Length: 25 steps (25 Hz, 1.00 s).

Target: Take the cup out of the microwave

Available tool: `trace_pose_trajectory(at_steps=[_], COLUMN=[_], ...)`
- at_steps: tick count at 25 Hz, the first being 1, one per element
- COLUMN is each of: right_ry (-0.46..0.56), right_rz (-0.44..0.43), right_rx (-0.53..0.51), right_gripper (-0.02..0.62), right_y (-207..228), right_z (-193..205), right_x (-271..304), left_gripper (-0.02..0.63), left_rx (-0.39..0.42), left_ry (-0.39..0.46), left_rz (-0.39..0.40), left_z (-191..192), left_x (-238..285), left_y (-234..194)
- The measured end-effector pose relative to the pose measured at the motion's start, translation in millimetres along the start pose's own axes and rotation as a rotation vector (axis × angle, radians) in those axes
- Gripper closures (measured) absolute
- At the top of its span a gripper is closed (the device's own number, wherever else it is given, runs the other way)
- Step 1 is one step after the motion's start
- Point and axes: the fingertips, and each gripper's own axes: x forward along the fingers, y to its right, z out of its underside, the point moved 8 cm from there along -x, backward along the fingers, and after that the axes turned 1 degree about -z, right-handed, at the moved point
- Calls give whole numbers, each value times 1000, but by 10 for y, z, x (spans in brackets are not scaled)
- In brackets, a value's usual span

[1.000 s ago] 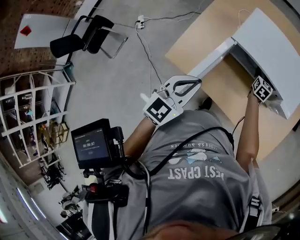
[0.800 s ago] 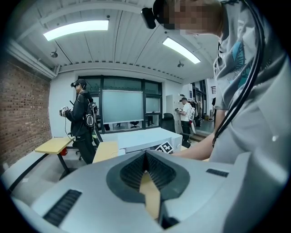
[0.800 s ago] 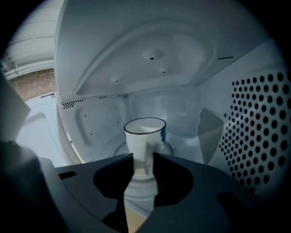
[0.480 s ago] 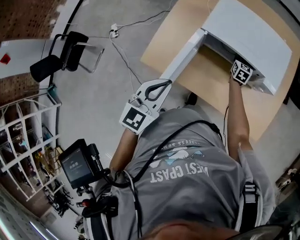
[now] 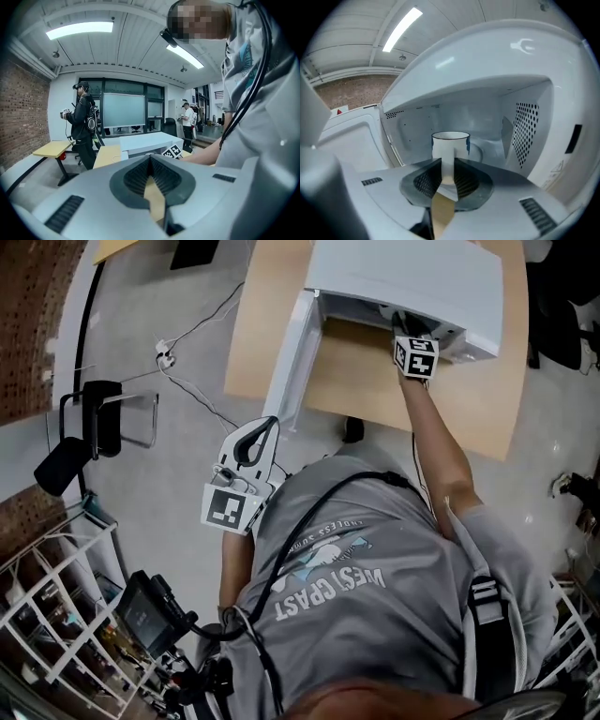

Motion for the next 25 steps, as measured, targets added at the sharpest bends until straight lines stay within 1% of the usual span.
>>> trace_pose_trajectory(at_steps=[4,7,8,12,19,21,25], right_ry=[21,39,44,58,103,116,145], right_rz=[-29,-45,-47,-49,-45,-44,-38], right_rx=[-16,-36,-42,-46,-41,-46,-58], right_gripper=[528,528,528,528,528,528,528], right_y=[-93,-154,-180,-320,-590,-689,-881], right_z=[23,24,22,40,98,91,47], right_x=[-63,-192,-246,-446,-876,-1050,-1471], left_gripper=[563,563,563,563,563,563,563], left_rx=[7,35,37,25,52,66,67], left_ry=[3,-37,-36,-3,11,13,35], left_rz=[-7,-8,-5,9,33,45,61], left_z=[44,145,163,229,377,420,442], left_x=[-41,-158,-202,-368,-720,-859,-1167], left_y=[-17,32,57,122,134,152,230])
